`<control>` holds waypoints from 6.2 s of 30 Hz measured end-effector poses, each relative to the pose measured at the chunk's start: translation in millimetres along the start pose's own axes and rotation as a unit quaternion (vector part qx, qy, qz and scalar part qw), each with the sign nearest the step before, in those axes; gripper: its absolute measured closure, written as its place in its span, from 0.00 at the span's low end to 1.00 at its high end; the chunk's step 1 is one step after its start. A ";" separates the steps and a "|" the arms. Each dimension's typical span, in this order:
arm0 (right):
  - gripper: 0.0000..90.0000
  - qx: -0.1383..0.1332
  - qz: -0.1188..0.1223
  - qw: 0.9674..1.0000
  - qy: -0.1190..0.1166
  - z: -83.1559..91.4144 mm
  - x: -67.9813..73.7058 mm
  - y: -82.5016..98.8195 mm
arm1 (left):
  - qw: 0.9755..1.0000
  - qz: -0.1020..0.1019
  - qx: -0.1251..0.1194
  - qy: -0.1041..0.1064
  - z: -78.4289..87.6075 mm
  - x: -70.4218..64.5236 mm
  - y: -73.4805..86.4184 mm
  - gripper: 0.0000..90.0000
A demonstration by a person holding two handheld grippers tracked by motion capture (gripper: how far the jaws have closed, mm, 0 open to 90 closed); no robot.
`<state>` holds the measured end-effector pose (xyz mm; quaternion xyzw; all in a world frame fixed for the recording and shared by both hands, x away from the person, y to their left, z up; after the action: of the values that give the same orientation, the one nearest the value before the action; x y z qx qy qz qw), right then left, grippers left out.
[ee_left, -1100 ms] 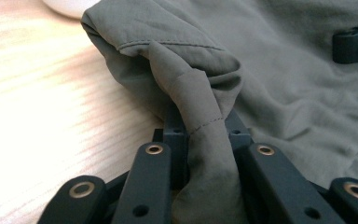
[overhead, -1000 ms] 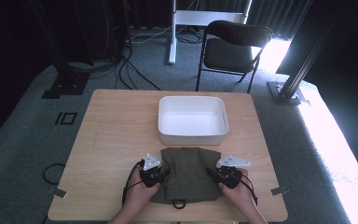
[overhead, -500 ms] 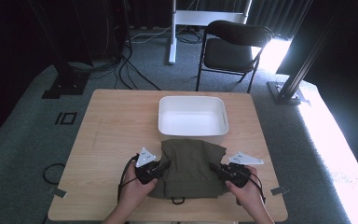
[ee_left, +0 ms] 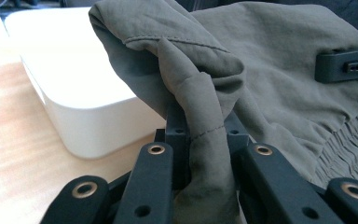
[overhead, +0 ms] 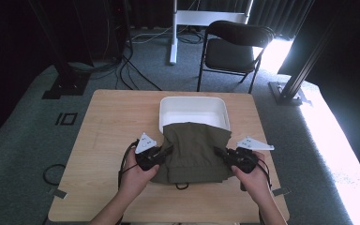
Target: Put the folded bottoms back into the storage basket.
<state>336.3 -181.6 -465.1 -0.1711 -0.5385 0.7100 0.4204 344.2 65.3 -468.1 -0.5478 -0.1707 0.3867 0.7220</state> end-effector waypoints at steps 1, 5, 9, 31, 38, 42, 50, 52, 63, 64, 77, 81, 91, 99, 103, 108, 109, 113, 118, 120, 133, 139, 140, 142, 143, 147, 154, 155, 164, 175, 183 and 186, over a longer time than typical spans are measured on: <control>0.89 0.000 0.000 1.000 0.000 0.0 0.0 0.0 | 1.000 0.000 0.000 0.000 0.0 0.0 0.0 0.90; 0.89 -0.011 -0.006 1.000 -0.002 -3.2 -5.5 -14.5 | 1.000 -0.004 -0.010 0.000 -2.2 3.4 -14.3 0.89; 0.89 -0.019 -0.011 1.000 0.001 -7.2 -11.1 -28.8 | 1.000 -0.004 -0.023 -0.002 -5.9 7.2 -28.0 0.89; 0.89 -0.039 -0.018 0.999 0.028 -41.0 -41.0 -90.4 | 0.998 0.011 -0.053 -0.018 -39.6 44.7 -82.0 0.89; 0.89 -0.032 -0.042 0.998 0.040 -61.8 -60.1 -99.1 | 0.998 0.030 -0.049 -0.028 -58.1 60.6 -91.5 0.89; 0.89 -0.024 -0.046 0.997 0.051 -73.1 -69.4 -98.3 | 0.998 0.034 -0.041 -0.033 -70.5 68.4 -92.0 0.90; 0.89 -0.005 -0.059 0.996 0.073 -97.0 -90.0 -87.3 | 0.998 0.044 -0.025 -0.042 -96.5 82.1 -85.0 0.90; 0.89 0.005 -0.061 0.995 0.078 -102.2 -95.4 -83.2 | 0.998 0.047 -0.012 -0.043 -103.1 84.0 -80.8 0.90; 0.89 0.027 -0.072 0.993 0.091 -123.8 -114.7 -64.4 | 0.997 0.067 0.004 -0.047 -127.7 101.8 -63.7 0.90; 0.89 0.031 -0.071 0.993 0.093 -126.0 -115.6 -63.7 | 0.996 0.067 0.009 -0.050 -129.9 103.0 -62.1 0.90; 0.89 0.071 -0.086 0.987 0.116 -154.5 -124.8 -45.5 | 0.992 0.067 0.080 -0.070 -153.7 114.3 -41.3 0.89; 0.88 0.103 -0.089 0.983 0.123 -164.3 -127.6 -32.0 | 0.989 0.071 0.105 -0.081 -157.0 115.6 -34.0 0.89; 0.68 0.114 -0.091 0.981 0.131 -166.5 -129.2 -28.5 | 0.988 0.053 0.119 -0.084 -165.2 109.9 -29.3 0.55; 0.48 0.070 -0.072 0.987 0.129 -158.6 -125.3 -45.3 | 0.991 0.055 0.083 -0.093 -157.3 106.1 -42.8 0.45; 0.36 0.020 -0.090 0.988 0.124 -151.7 -124.1 -61.5 | 0.993 0.043 0.057 -0.093 -150.2 104.3 -55.6 0.38; 0.30 0.036 -0.057 0.993 0.101 -148.9 -116.0 -65.5 | 0.995 0.012 0.053 -0.084 -144.9 100.1 -57.8 0.30; 0.30 0.036 -0.057 0.993 0.101 -148.9 -116.0 -65.5 | 0.995 0.012 0.053 -0.084 -144.9 100.1 -57.8 0.27; 0.22 0.036 -0.032 0.995 0.088 -145.9 -109.2 -61.8 | 0.991 -0.007 0.055 -0.120 -131.3 105.8 -58.8 0.21; 0.21 0.023 -0.027 0.995 0.095 -139.2 -108.5 -61.0 | 0.992 -0.025 0.059 -0.106 -122.3 103.5 -53.1 0.21; 0.21 0.017 -0.031 0.994 0.100 -137.4 -108.8 -61.4 | 0.992 -0.025 0.059 -0.106 -122.3 103.5 -53.1 0.21; 0.18 0.034 -0.030 0.993 0.105 -109.4 -101.2 -45.6 | 0.996 -0.040 0.042 -0.072 -96.6 84.5 -42.7 0.21; 0.18 0.036 -0.027 0.994 0.105 -99.3 -95.6 -36.8 | 0.996 -0.045 0.047 -0.060 -88.3 76.9 -36.6 0.21; 0.18 0.032 -0.029 0.994 0.104 -97.6 -94.6 -36.3 | 0.996 -0.040 0.048 -0.060 -87.2 76.0 -35.3 0.21; 0.17 0.027 -0.029 0.994 0.106 -93.5 -92.6 -35.6 | 0.997 -0.036 0.047 -0.057 -84.6 73.9 -33.0 0.21; 0.17 0.025 -0.028 0.994 0.104 -91.3 -91.3 -35.1 | 0.997 -0.035 0.048 -0.058 -83.2 73.1 -31.6 0.21; 0.17 0.014 -0.018 0.994 0.103 -81.8 -87.3 -32.9 | 0.996 -0.043 0.054 -0.062 -76.1 71.0 -25.2 0.21; 0.17 0.006 -0.002 0.995 0.103 -67.0 -84.0 -23.1 | 0.996 -0.042 0.050 -0.065 -63.4 68.3 -17.3 0.21; 0.17 0.008 0.001 0.995 0.104 -65.4 -83.9 -20.8 | 0.996 -0.043 0.051 -0.065 -61.6 68.2 -15.9 0.21; 0.15 0.008 0.010 0.996 0.092 -54.5 -83.2 2.8 | 0.996 -0.030 0.053 -0.059 -49.7 64.6 3.9 0.21; 0.15 0.025 0.025 0.995 0.097 -45.1 -87.1 37.0 | 0.995 -0.025 0.070 -0.064 -43.7 72.3 32.1 0.21; 0.15 0.037 0.013 0.994 0.105 -39.1 -92.2 60.4 | 0.994 -0.018 0.081 -0.068 -32.7 77.7 53.2 0.21; 0.15 0.041 0.010 0.993 0.107 -37.2 -94.1 65.3 | 0.994 -0.019 0.083 -0.071 -29.8 78.9 57.6 0.21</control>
<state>390.5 -236.4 -557.7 -0.2341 -0.4593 0.7132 0.4749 393.5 110.3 -545.4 -0.4537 -0.1989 0.4240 0.7582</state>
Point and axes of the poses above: each handheld gripper's, and its own axes: z roughly backward along the jaws, y roughly out of its underside, x roughly to its left, the point moved 6 cm from there along -z, roughly forward along the jaws, and after that the axes turned 5 degrees about -x, right-handed, at the moved point
